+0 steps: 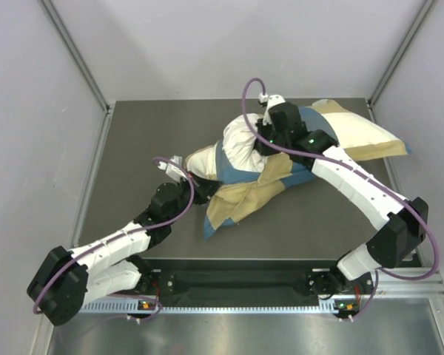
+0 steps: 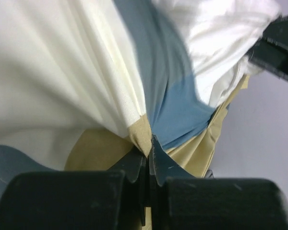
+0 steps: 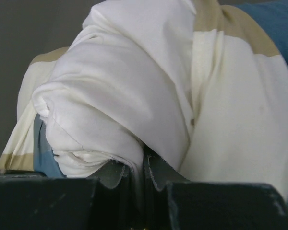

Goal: Remove the pillowcase from the pillow
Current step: Pull out the pillow

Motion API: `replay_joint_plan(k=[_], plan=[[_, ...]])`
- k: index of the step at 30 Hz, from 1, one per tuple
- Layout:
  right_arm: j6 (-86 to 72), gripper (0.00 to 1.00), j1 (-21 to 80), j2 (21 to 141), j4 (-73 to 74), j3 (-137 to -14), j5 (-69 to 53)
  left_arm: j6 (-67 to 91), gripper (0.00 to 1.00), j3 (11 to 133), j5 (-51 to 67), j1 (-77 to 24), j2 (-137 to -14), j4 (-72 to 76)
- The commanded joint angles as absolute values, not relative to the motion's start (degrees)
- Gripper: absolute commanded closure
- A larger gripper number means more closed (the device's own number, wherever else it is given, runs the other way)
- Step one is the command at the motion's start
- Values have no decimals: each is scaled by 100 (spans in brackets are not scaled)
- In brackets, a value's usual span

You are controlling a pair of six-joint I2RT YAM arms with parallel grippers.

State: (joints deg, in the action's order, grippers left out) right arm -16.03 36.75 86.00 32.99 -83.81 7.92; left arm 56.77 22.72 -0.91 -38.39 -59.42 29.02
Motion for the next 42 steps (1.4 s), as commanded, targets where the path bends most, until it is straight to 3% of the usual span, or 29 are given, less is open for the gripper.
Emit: replay_joint_plan(k=[1,16,25,36,42], plan=[[-1195,100,2164,8420,2338,-8991,2242,5265,100,1741,53,-3832,-5731,1890],[-1029,100,-182,7989,2549,-8956,1354,5221,100,1486,-27,-3358,-5652,1863],[-1089,100,-1291,7901,2619,-8947,870,5151,100,1283,887,-2022,-5265,1749],[-1230,100,-2091,7954,2575,-8816,484,5036,100,1283,1142,-1477,-5344,1731],[-1310,100,-1768,7805,2435,-8587,185,4703,100,2141,1353,-1485,-5572,1548]])
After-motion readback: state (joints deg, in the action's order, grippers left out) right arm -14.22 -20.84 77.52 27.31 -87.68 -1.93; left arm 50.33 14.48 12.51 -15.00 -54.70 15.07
